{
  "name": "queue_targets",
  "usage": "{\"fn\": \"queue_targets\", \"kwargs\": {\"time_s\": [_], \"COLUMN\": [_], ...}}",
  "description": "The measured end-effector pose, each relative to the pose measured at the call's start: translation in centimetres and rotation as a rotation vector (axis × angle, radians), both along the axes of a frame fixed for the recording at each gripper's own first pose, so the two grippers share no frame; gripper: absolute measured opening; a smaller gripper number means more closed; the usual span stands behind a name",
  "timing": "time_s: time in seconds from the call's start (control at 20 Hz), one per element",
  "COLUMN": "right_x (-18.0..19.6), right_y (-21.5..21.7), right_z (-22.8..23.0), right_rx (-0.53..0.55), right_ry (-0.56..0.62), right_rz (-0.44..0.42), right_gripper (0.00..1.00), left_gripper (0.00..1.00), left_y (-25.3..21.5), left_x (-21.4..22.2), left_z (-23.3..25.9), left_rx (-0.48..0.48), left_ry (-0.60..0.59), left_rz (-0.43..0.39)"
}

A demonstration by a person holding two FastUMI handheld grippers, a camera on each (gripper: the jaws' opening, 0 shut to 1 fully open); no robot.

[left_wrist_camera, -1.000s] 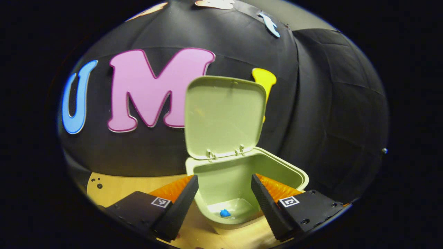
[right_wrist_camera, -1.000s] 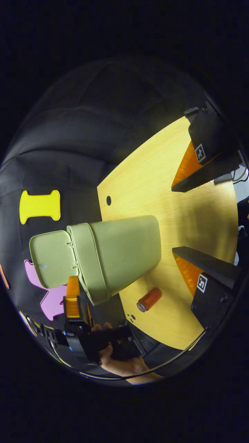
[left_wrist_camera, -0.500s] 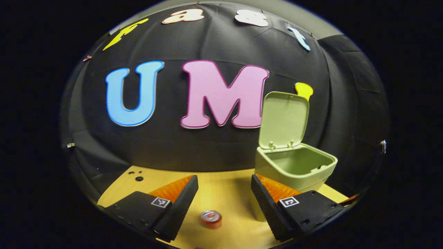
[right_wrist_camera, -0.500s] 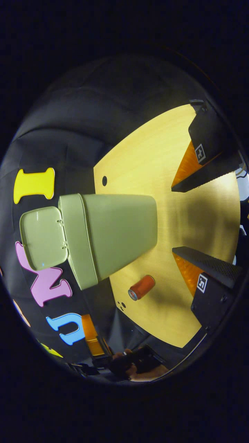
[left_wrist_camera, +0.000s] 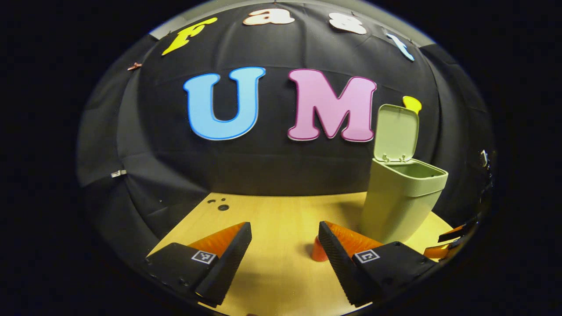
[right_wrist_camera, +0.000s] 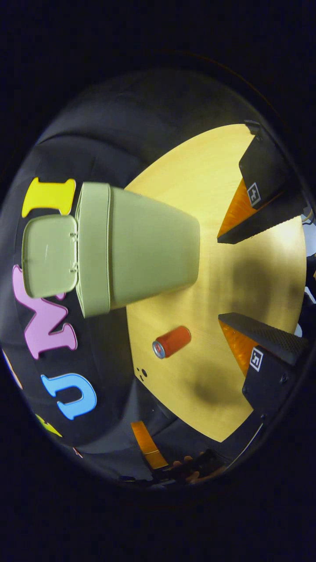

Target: Press the lid of the desktop garbage bin to open it, pick up the crumpled paper on the desktop and throw it into the bin, then pick up the pop can on the desktop and drop it into the bin, and finally close the garbage bin lid.

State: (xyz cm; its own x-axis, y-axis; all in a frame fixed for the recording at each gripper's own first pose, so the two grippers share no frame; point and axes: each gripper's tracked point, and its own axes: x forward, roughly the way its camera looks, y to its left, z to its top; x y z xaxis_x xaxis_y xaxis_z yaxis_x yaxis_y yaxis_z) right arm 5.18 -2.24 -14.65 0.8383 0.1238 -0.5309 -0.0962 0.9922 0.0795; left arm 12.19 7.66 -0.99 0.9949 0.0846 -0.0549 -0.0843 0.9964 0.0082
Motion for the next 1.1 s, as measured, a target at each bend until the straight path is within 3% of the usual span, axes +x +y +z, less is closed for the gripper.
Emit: {"fn": "queue_targets", "kwargs": {"time_s": [0.35, 0.6, 1.1], "right_x": [2.3, 5.0, 11.9], "right_y": [8.4, 12.5, 16.2], "right_z": [-0.7, -1.3, -3.6], "right_rx": [-0.035, -0.054, -0.069], "right_ry": [-0.006, -0.012, 0.015], "right_rz": [0.131, 0.199, 0.214], "right_gripper": [0.99, 0.99, 0.99], "left_gripper": [0.98, 0.96, 0.96], "left_y": [6.5, 8.4, 10.9], "left_x": [-4.2, -6.1, -10.5], "left_z": [-3.9, -8.4, -14.0], "left_rx": [-0.05, -0.158, -0.237], "left_ry": [0.071, 0.14, 0.247], "left_rz": [0.073, 0.11, 0.201]}}
